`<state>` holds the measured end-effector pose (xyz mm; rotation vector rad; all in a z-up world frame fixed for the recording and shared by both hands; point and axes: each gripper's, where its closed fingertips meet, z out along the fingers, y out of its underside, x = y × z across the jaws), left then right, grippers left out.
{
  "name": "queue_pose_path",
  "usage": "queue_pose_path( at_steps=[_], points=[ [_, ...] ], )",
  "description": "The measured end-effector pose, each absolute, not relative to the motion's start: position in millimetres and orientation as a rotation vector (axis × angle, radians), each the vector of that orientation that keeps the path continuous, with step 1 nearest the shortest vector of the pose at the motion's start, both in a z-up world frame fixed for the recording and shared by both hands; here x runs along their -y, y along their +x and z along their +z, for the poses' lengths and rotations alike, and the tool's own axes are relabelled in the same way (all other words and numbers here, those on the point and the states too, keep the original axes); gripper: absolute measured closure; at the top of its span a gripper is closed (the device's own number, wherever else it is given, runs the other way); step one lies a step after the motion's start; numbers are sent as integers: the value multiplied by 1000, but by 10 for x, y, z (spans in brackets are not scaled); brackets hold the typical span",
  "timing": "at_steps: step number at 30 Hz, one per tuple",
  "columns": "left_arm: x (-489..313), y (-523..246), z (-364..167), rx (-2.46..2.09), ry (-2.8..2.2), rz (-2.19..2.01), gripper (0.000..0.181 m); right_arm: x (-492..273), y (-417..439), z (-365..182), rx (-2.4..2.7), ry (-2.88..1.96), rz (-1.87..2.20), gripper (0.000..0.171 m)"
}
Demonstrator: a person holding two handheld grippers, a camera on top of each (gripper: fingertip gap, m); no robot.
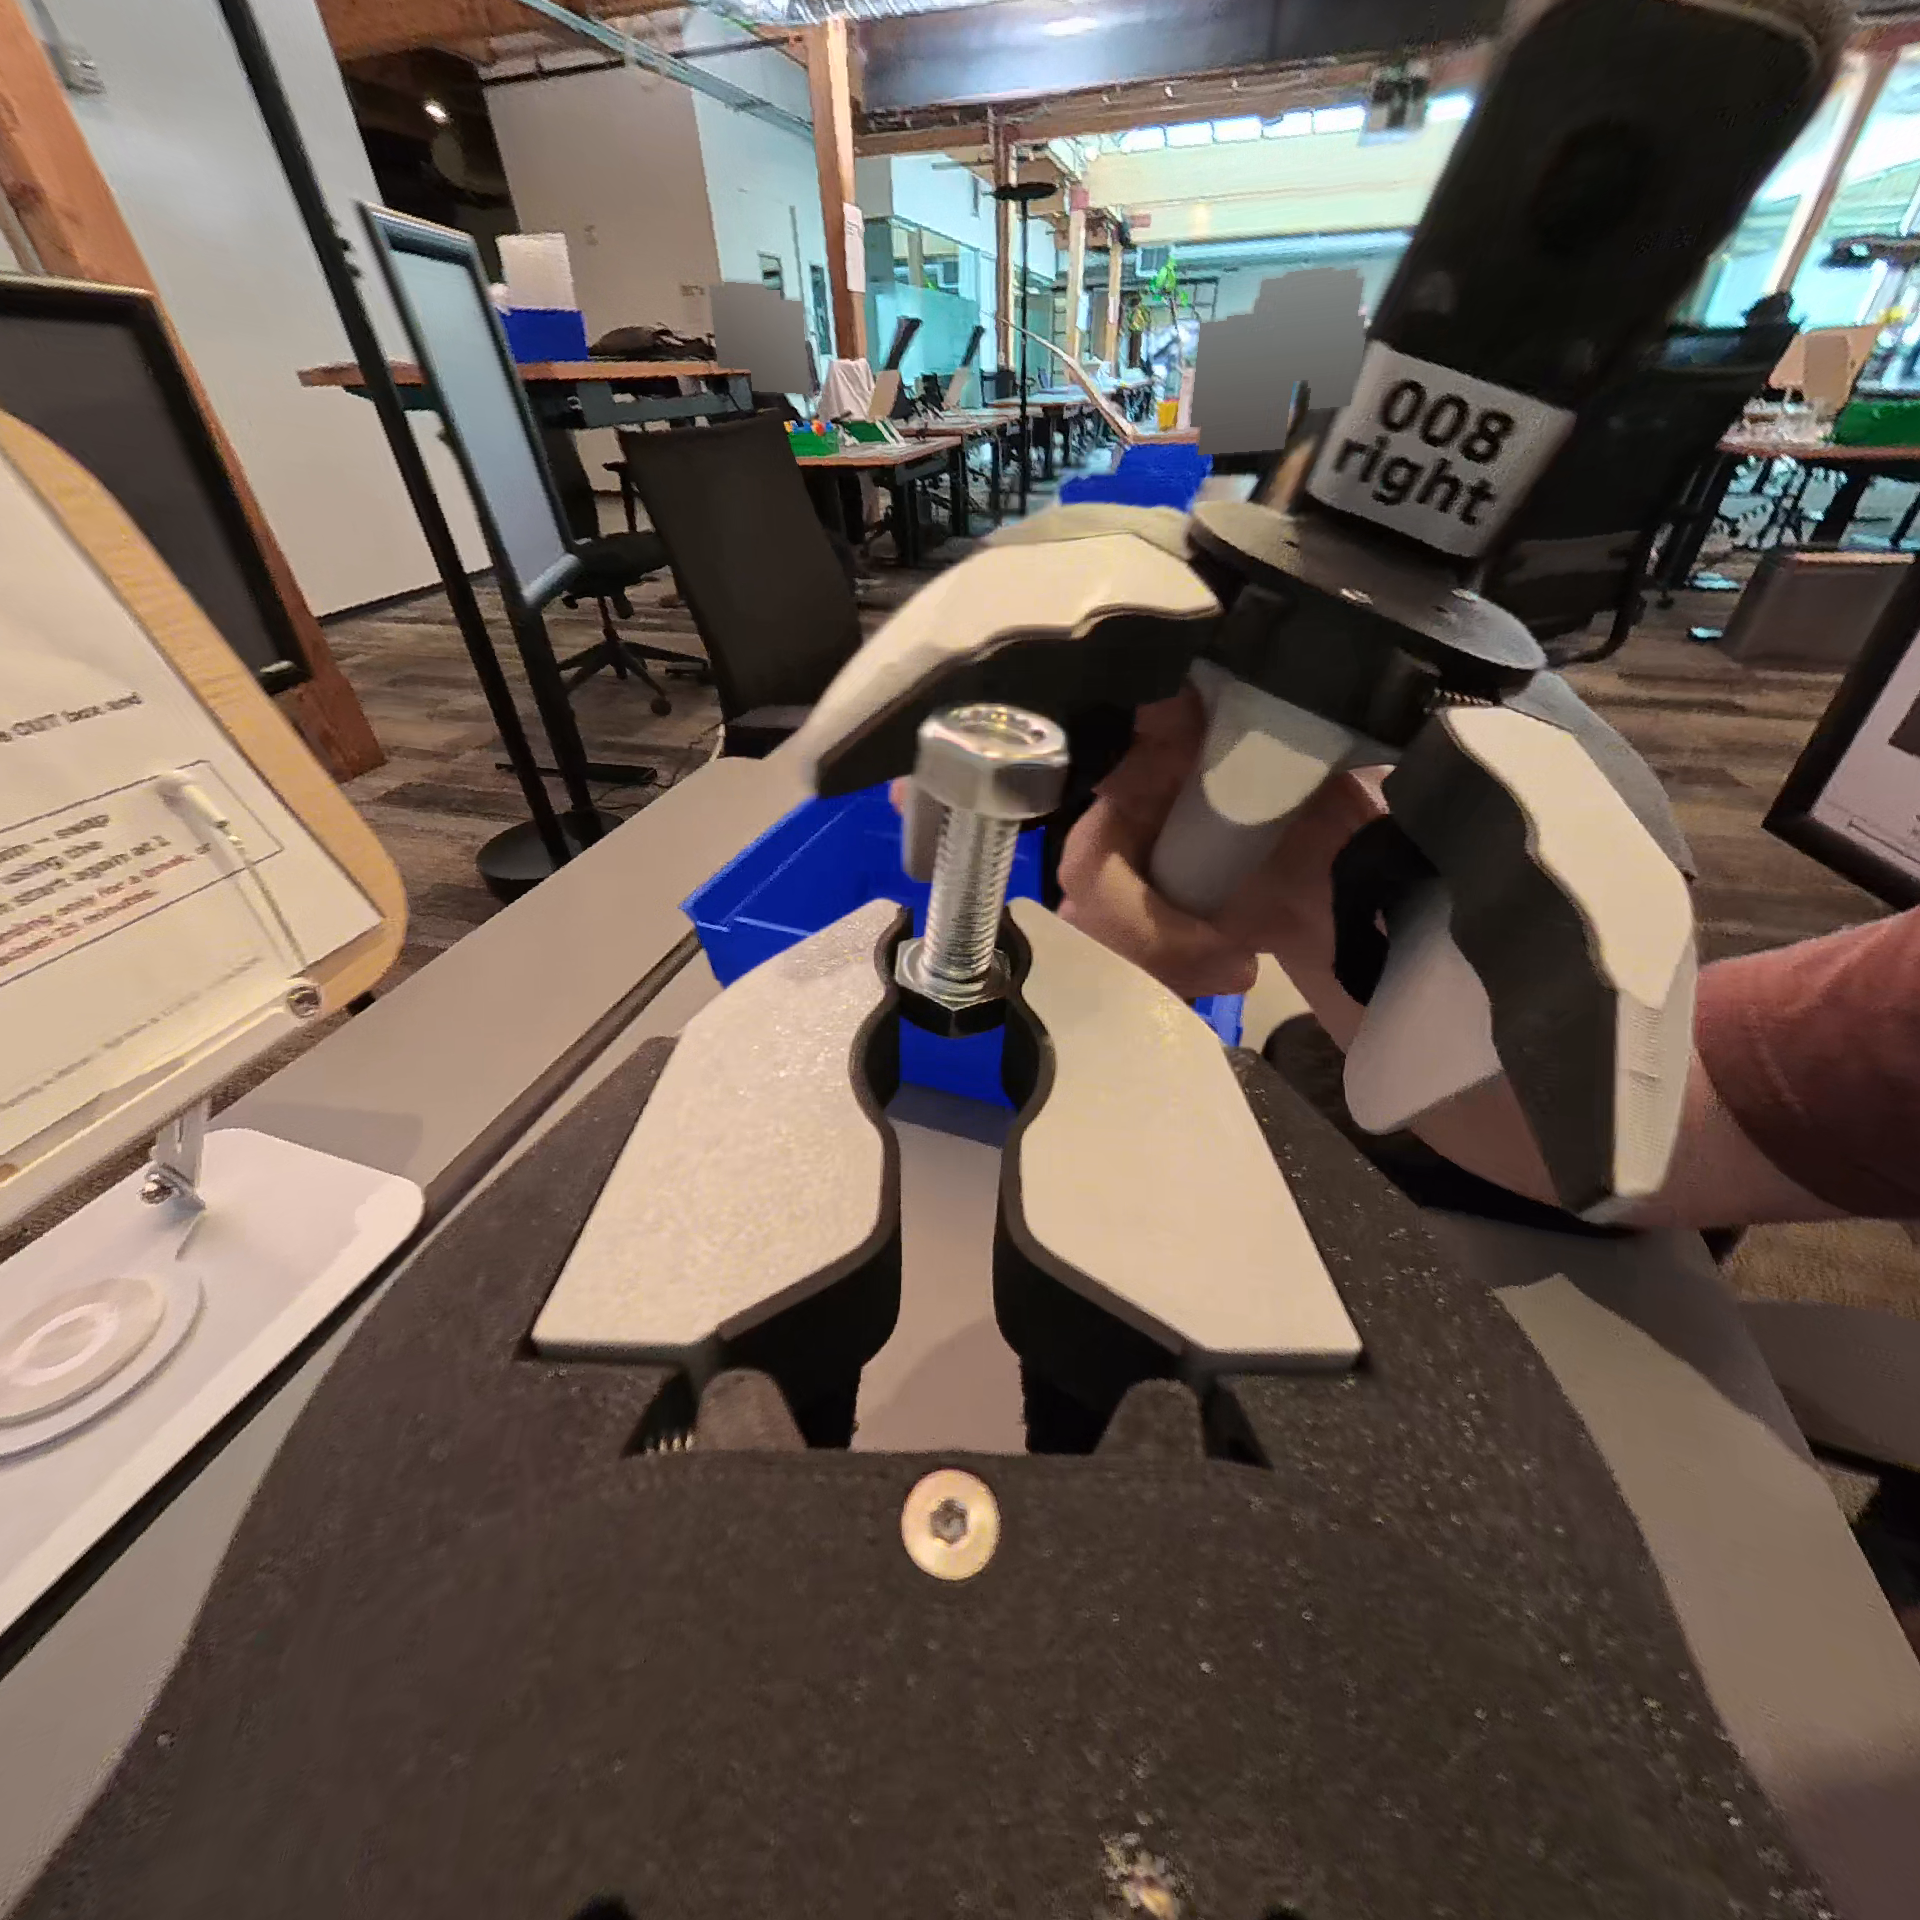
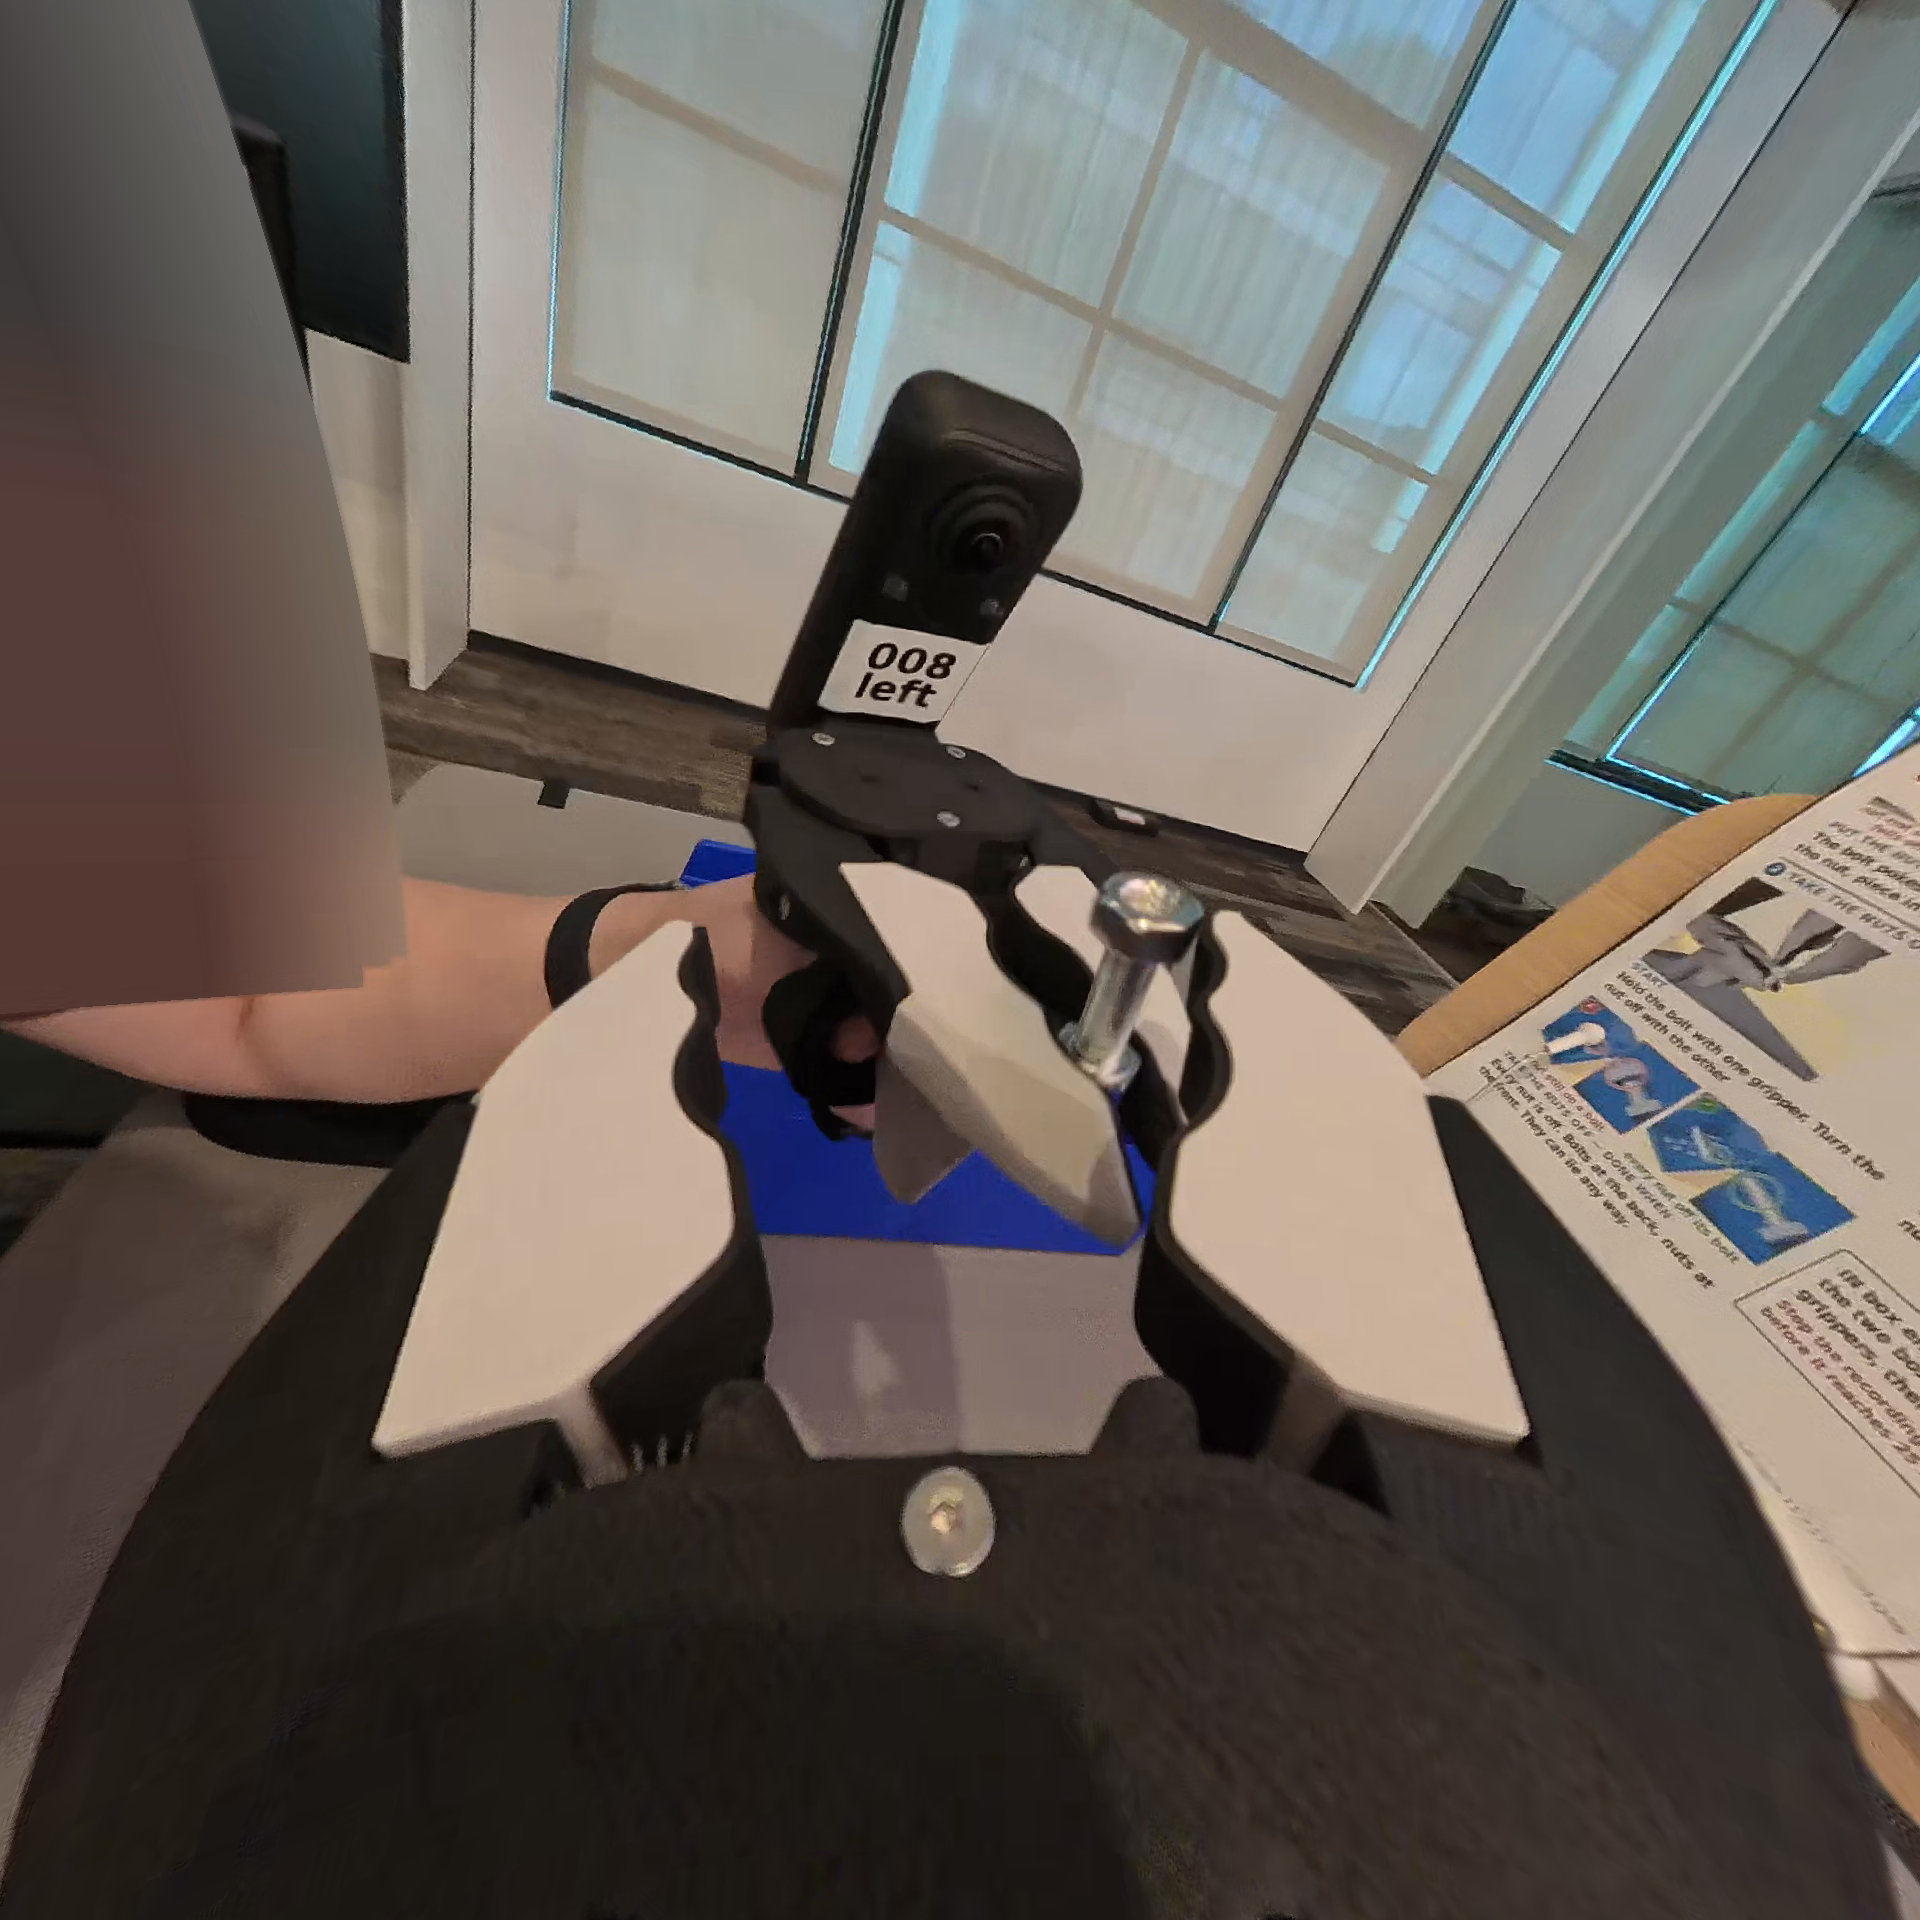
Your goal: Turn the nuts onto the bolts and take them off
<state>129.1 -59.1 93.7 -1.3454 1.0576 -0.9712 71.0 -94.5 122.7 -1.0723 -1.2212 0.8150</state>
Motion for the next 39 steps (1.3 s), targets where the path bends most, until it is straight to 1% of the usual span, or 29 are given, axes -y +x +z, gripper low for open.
queue_pose_path(
  at_steps=[1,3,6,12,14,16,21,27,28,30,32,34,39],
  points=[
    [557,1250,968,-1029,-1345,-972,167,955,732,1235,1227,-1071,810,84],
    [542,1201,1009,-1007,-1345,-985,167,968,779,1249,1239,-1076,811,93],
    [559,1224,976,-1035,-1355,-969,167,927,804,1323,1180,-1068,810,84],
    [603,1343,896,-1073,-1360,-898,167,980,735,1247,1238,-1065,800,83],
    [569,1301,928,-1049,-1362,-888,167,995,793,1263,1249,-1074,811,85],
    [548,1254,964,-1025,-1362,-903,167,990,867,1294,1242,-1082,828,95],
    [583,1275,968,-1039,-1351,-920,167,958,854,1357,1181,-1073,878,87],
    [628,1345,962,-1041,-1351,-921,167,1021,817,1280,1258,-1067,831,87],
    [613,1331,975,-1029,-1350,-913,167,1025,850,1268,1271,-1081,836,88],
    [579,1288,996,-1005,-1359,-910,167,1033,935,1284,1282,-1083,844,98],
    [578,1268,1005,-1002,-1365,-935,167,996,978,1358,1231,-1082,863,96],
    [596,1297,983,-1018,-1366,-934,167,997,937,1381,1205,-1078,899,90],
    [670,1420,937,-1045,-1355,-947,167,1041,821,1272,1264,-1088,859,84]
  ],
)
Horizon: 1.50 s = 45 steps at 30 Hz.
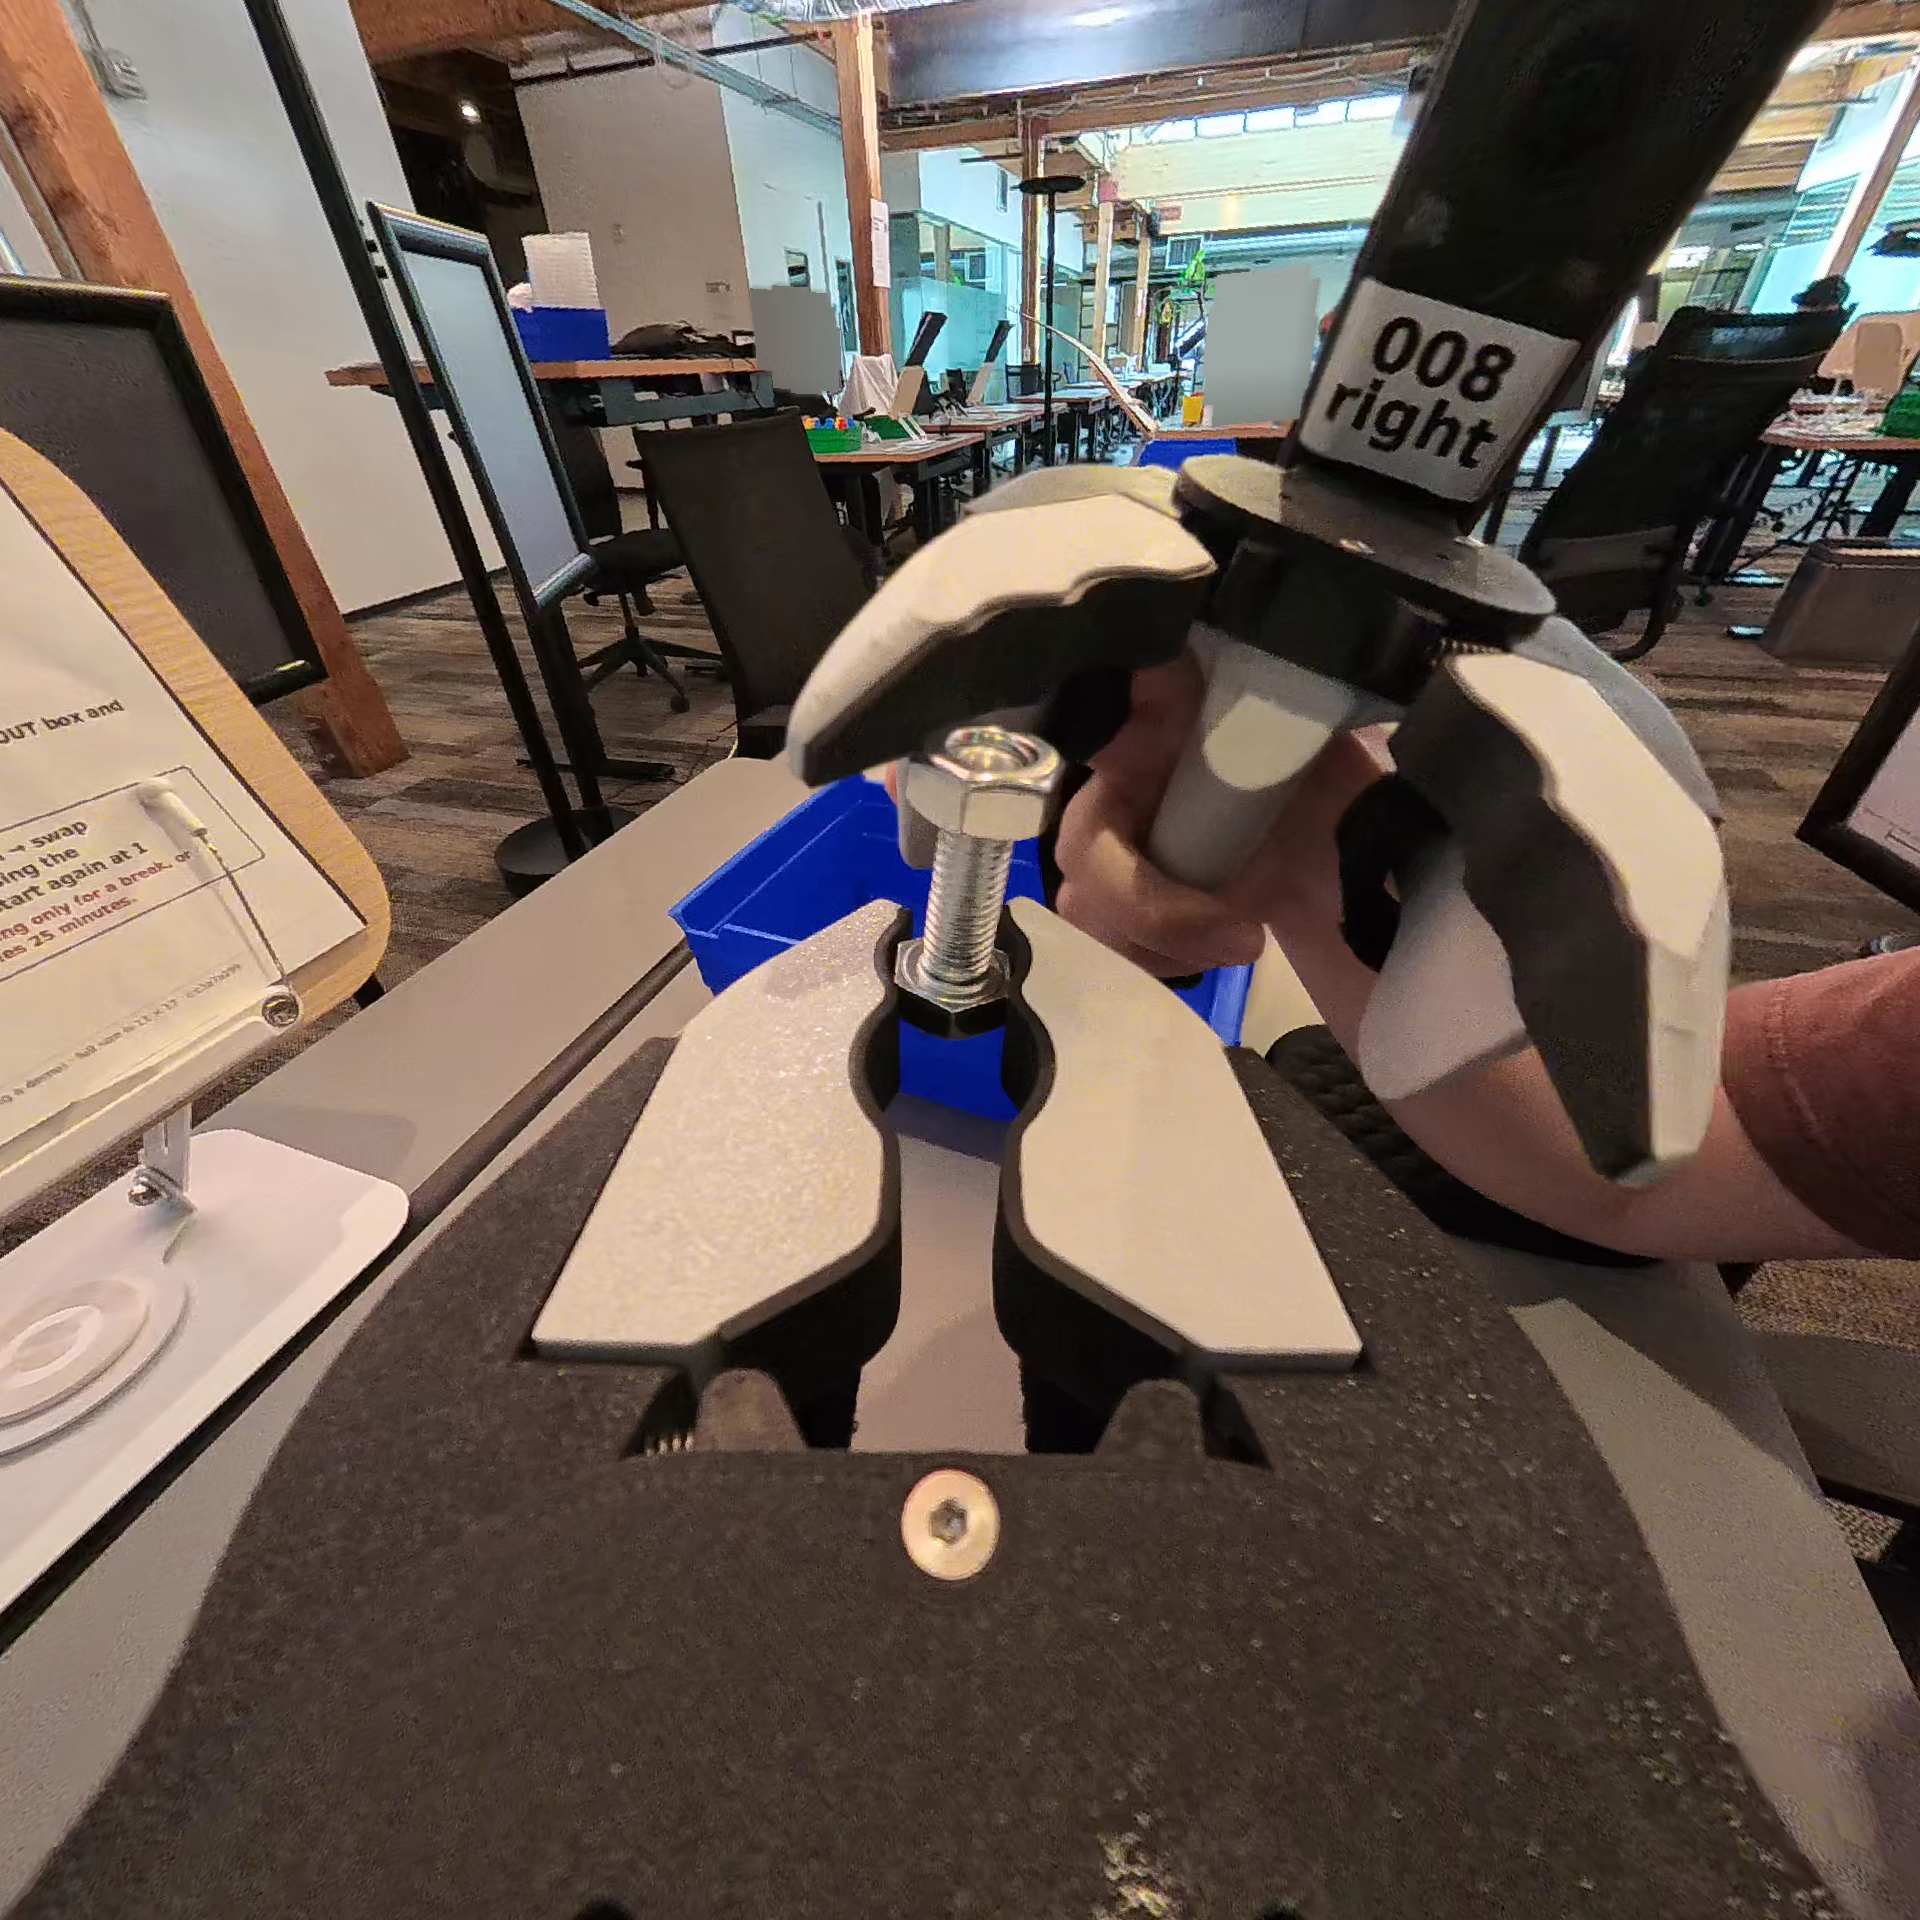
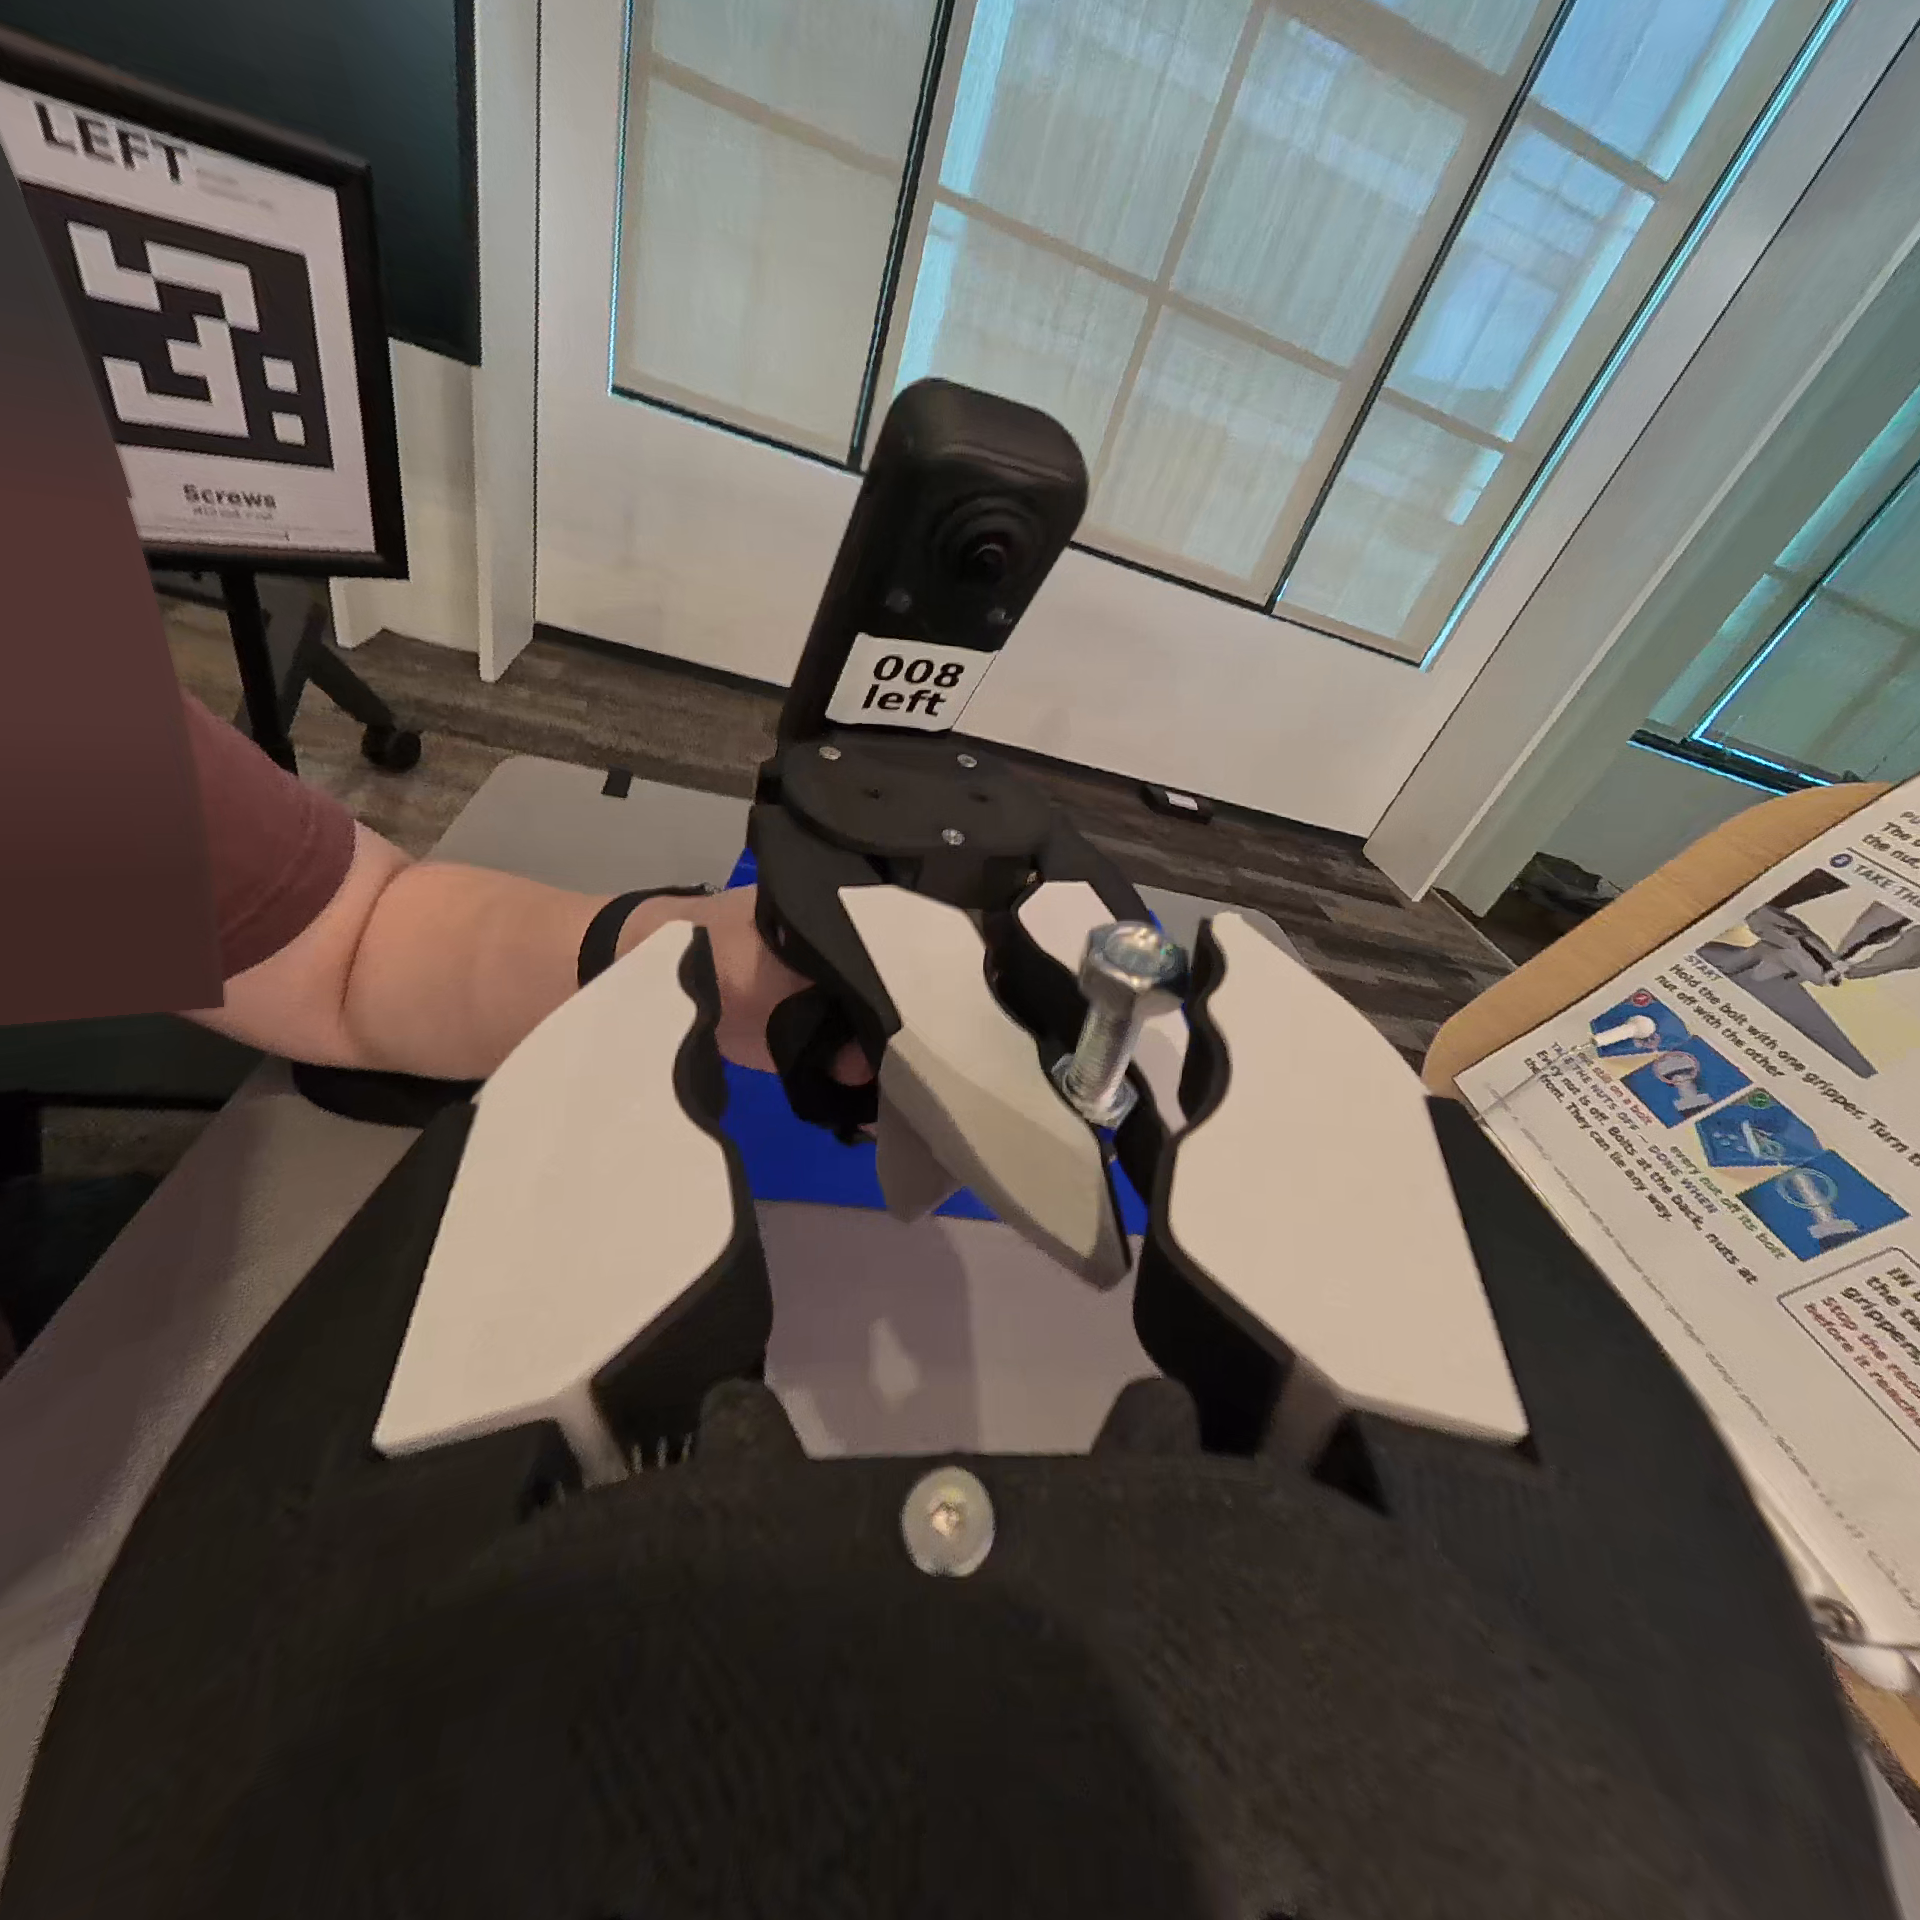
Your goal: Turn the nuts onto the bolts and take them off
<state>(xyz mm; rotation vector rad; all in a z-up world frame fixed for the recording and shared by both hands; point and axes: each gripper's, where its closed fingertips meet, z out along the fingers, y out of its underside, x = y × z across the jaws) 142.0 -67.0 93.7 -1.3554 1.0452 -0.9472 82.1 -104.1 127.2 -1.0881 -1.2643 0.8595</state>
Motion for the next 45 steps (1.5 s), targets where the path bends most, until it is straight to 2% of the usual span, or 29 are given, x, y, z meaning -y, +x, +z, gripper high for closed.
queue_pose_path(
  at_steps=[4,12,15,16,24,30,34,41,43,45],
  points=[
    [596,1309,1011,-983,-1362,-979,167,1053,958,1277,1295,-1106,831,93],
    [655,1373,978,-1032,-1362,-970,167,979,752,1215,1248,-1165,884,82],
    [603,1321,1009,-1006,-1359,-943,167,986,794,1225,1262,-1156,821,86],
    [590,1287,1033,-995,-1359,-950,167,1013,817,1204,1284,-1176,837,93],
    [661,1297,1064,-1029,-1350,-952,167,931,761,1307,1178,-1159,857,85],
    [634,1250,1102,-1002,-1348,-926,167,1043,859,1341,1231,-1147,859,96],
    [643,1250,1105,-1012,-1343,-921,167,1004,888,1484,1124,-1132,919,88],
    [649,1311,1069,-1004,-1355,-985,167,1020,729,1298,1207,-1158,879,83],
    [619,1257,1106,-987,-1352,-976,167,1022,765,1274,1240,-1154,841,92],
    [561,1183,1132,-967,-1355,-946,167,992,822,1339,1205,-1143,837,93]
  ],
)
